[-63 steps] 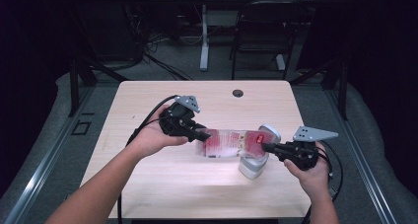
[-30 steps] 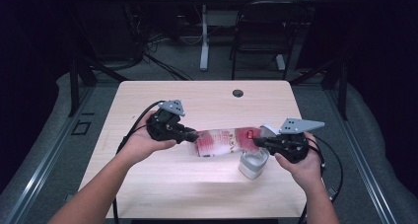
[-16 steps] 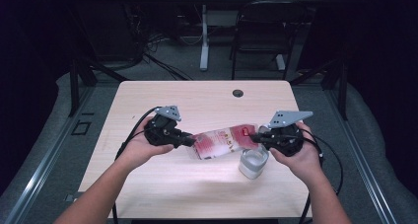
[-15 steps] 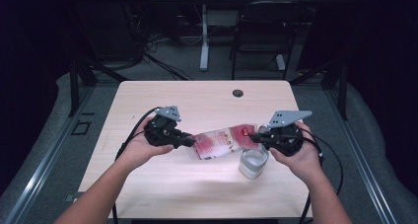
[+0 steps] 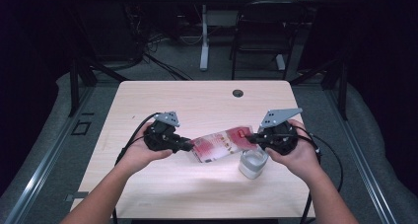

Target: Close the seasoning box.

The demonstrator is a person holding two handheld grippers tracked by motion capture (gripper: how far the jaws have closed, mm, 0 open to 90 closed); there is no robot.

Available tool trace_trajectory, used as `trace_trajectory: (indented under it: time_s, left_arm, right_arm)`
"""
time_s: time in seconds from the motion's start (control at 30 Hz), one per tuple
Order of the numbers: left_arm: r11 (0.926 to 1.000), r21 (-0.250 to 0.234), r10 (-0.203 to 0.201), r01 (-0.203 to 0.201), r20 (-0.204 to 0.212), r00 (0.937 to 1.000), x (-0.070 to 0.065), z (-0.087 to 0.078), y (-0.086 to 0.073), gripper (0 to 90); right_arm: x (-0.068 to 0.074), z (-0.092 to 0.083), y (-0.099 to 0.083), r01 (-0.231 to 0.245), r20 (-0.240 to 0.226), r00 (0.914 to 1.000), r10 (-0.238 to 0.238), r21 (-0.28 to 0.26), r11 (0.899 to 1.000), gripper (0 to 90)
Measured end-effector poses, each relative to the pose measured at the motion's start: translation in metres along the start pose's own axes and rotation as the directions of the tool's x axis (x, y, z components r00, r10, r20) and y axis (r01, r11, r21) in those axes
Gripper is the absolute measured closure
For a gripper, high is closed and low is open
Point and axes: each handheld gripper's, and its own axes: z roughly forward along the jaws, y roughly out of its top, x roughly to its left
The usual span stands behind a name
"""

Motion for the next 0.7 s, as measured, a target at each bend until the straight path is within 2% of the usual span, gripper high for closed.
trace_trajectory:
  time_s: [0.03, 0.27, 0.33, 0.5, 0.6, 0.7]
  left_arm:
    - [1.0, 0.006, 0.0, 0.0, -0.009, 1.0, 0.0, 0.001, -0.001, 78.4]
    - [0.9999, 0.012, -0.012, 0.012, 0.002, 0.9999, 0.004, 0.008, -0.006, 78.4]
    - [0.9997, 0.02, -0.012, 0.012, -0.006, 0.9999, 0.004, 0.009, -0.007, 78.5]
    - [0.9996, 0.02, -0.021, 0.021, 0.005, 0.9998, 0.007, 0.012, -0.011, 78.5]
    - [0.9993, 0.033, -0.018, 0.018, 0.001, 0.9998, 0.008, 0.015, -0.012, 78.6]
    - [0.9991, 0.035, -0.025, 0.025, 0.009, 0.9996, 0.01, 0.017, -0.015, 79.1]
  right_arm:
    - [0.0, 0.001, 0.0, 0.0, 0.001, 1.0, 0.0, 0.004, 1.0, 90.0]
    - [0.0, 0.006, -0.006, -0.01, -0.011, 0.9999, 0.01, -0.001, 1.0, 90.0]
    - [-0.002, 0.008, -0.009, -0.025, -0.023, 0.9994, 0.025, -0.012, 1.0, 89.8]
    - [-0.008, 0.011, -0.018, -0.093, -0.084, 0.9928, 0.086, -0.083, 0.992, 86.4]
    - [-0.009, 0.015, -0.024, -0.108, -0.089, 0.991, 0.1, -0.089, 0.99, 83.0]
    - [-0.013, 0.019, -0.031, -0.139, -0.122, 0.9846, 0.124, -0.116, 0.984, 81.7]
